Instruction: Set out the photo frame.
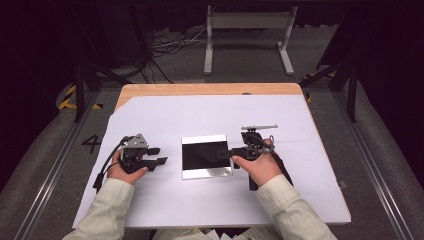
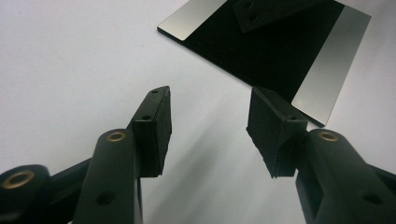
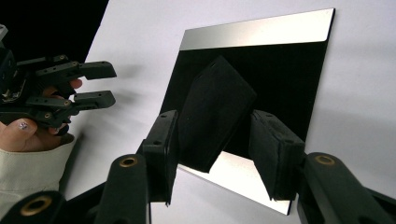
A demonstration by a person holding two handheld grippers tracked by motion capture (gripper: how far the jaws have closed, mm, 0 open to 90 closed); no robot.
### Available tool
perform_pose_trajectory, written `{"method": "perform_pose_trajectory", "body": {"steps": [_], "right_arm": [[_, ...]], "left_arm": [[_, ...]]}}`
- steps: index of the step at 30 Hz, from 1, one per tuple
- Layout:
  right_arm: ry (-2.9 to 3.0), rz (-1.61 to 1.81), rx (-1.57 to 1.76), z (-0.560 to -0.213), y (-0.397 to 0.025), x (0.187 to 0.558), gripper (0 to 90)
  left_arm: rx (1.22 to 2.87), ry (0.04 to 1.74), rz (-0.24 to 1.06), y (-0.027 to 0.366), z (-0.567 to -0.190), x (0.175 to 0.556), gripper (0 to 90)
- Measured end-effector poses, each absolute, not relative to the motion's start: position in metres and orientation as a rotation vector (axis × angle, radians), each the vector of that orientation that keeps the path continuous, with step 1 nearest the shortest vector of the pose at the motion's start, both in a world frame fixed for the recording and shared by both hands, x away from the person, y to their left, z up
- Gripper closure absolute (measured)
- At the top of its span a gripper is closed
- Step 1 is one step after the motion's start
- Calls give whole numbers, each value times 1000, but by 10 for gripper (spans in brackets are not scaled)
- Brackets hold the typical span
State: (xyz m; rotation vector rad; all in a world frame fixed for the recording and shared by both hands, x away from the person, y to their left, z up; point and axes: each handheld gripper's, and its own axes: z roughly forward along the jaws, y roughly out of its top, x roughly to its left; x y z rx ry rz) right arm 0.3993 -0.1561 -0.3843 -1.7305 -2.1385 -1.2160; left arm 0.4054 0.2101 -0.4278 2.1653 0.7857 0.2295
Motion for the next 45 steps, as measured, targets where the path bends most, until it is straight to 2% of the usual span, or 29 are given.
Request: {"method": "perform_pose_trajectory", "body": {"steps": [15,22,45], "right_arm": [[-2114,-1174,-1702,-392,-144,407,540],[-2124,-1185,-1685,-392,-144,408,612],[-2251,-1200,-1565,-384,-154,399,643]], "left_arm": [[2167,782,233,210,-428,406,499],[2168,780,231,209,-429,406,499],[2174,774,229,209,-429,407,499]]}}
